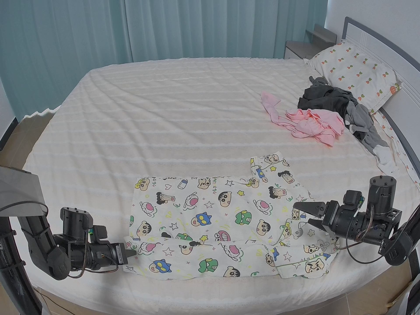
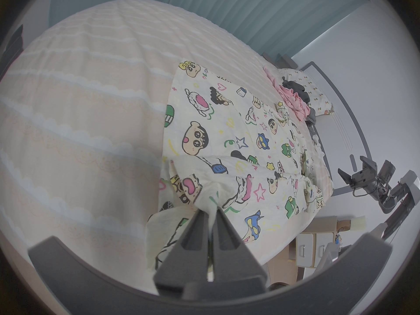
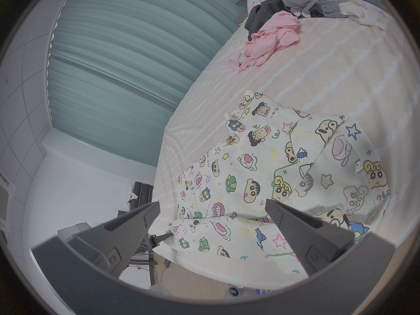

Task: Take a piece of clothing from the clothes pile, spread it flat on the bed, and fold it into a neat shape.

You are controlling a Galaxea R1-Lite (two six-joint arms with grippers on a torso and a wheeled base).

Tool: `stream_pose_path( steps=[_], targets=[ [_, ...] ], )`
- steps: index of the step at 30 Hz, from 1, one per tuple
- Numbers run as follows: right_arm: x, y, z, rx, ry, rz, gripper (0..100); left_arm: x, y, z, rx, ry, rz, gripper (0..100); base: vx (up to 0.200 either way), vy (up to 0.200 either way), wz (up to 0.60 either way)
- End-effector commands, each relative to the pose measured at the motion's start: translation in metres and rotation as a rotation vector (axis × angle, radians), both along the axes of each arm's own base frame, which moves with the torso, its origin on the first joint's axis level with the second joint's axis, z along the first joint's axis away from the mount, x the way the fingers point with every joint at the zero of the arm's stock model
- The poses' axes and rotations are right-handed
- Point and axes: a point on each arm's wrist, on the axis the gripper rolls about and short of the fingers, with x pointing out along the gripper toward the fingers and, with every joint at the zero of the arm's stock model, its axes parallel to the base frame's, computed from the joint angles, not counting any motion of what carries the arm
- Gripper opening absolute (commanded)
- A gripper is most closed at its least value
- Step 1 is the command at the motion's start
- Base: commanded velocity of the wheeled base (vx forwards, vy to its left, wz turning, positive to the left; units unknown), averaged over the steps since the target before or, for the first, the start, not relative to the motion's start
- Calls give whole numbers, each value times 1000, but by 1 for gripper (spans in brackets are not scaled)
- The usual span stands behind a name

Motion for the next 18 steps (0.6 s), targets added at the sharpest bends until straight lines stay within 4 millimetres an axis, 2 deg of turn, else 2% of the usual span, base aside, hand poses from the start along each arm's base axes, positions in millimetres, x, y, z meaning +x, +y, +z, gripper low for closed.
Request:
stream_pose_path(
  steps=[1,13,16,18],
  targets=[
    [1,0,-5,-10,15,2,100,-1,0,6,4,-22,8,0,0,0,0],
    [6,-5,-9,-35,10,-16,100,-3,-2,4,-4,-2,8,0,0,0,0],
    [17,-32,-10,-130,-42,-80,100,-5,-4,3,-6,4,0,0,0,0,0],
    [26,-47,-25,-199,-16,-102,100,-5,-4,4,-6,1,0,0,0,0,0]
  ],
)
